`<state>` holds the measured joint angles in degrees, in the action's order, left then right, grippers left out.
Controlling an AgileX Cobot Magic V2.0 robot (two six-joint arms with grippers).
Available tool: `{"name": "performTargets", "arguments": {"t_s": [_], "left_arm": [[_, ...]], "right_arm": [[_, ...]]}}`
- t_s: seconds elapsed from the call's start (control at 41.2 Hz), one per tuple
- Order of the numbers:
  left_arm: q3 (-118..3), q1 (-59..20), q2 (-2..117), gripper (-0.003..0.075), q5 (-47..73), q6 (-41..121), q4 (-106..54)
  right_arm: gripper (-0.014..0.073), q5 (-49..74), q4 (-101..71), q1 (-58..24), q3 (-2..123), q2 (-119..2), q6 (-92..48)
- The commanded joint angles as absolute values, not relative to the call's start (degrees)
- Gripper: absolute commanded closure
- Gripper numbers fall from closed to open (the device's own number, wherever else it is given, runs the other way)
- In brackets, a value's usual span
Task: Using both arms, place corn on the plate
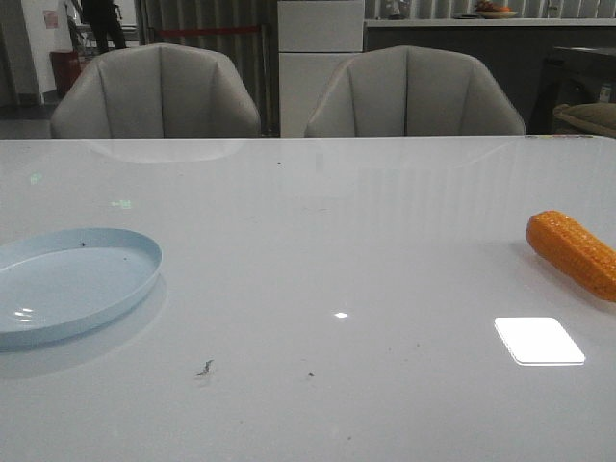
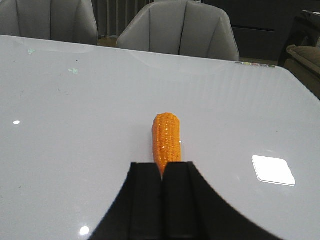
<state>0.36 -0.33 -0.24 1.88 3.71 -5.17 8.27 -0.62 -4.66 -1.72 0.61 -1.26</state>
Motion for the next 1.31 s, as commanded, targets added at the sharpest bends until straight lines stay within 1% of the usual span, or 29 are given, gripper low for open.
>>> {"name": "performTargets", "arguments": {"t_s": [0.0, 0.656, 0.874, 0.947, 1.093, 1.166, 1.287], "left_arm": [[0.54, -0.19, -1.03, 0.0631, -3.74, 3.3, -5.74], [0.54, -0.19, -1.03, 0.0631, -4.21, 3.3, -5.74], [0.16, -0.19, -1.03, 0.0631, -10.87, 3.3, -5.74], [-0.6, -0.19, -1.03, 0.0631, -13.12, 3.3, -5.74], [-6.19, -0.19, -1.03, 0.0631, -15.08, 3.3, -5.48], [-10.76, -0.19, -0.91, 0.0631, -14.58, 3.3, -3.1], [-18.84, -0.19, 1.62, 0.0631, -11.5, 3.3, 0.32]], "right_arm": [[0.0526, 3.2, 0.0, -4.63, -0.72, 1.85, -1.45], [0.0526, 3.02, 0.0, -4.63, -0.72, 1.85, -1.45], [0.0526, 2.1, 0.0, -4.63, -0.72, 1.85, -1.45], [0.0526, 0.0, 0.0, -4.63, -0.72, 1.85, -1.45], [0.0526, -14.54, -2.35, -4.63, 1.76, 1.85, 0.0], [0.0526, -14.16, -3.67, -4.63, 6.12, 1.85, 0.45], [0.0528, -8.44, -3.67, -4.63, 15.78, -0.56, 0.45]]}}
